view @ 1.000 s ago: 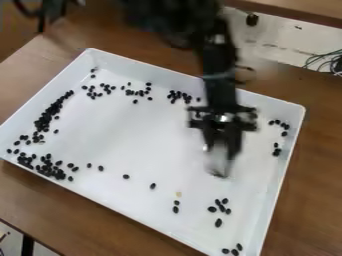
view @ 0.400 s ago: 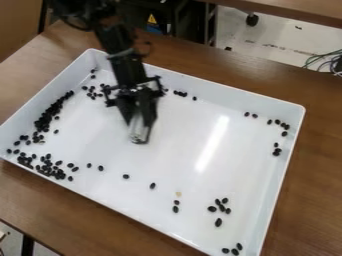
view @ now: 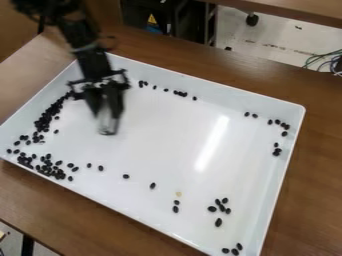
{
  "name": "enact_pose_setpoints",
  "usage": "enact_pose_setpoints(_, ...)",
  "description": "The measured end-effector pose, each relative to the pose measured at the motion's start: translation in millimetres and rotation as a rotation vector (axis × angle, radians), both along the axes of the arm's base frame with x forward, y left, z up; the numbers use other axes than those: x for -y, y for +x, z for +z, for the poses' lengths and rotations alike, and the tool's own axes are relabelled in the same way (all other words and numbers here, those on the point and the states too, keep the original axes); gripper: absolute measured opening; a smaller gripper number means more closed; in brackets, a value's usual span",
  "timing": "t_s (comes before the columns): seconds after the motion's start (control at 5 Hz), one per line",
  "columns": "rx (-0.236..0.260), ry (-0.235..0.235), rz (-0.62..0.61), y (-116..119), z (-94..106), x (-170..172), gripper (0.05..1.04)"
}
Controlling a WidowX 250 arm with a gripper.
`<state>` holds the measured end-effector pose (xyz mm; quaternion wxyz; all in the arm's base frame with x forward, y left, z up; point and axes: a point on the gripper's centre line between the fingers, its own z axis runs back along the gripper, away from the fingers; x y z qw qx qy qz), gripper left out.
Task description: Sweep into pile
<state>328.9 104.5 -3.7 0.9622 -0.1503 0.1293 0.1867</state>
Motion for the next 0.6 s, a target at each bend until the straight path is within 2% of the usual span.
enact_pose_setpoints(0.2, -0.001, 0.041, 0.018, -11, 3.0, -17, 0.359)
enact_pose_setpoints(0.4, 0.005, 0.060, -0.017, -15, 7.3, -20, 0.359)
enact_pose_setpoints(0.6, 0.014, 0.056, -0.060, -12, 13.0, -8, 0.359)
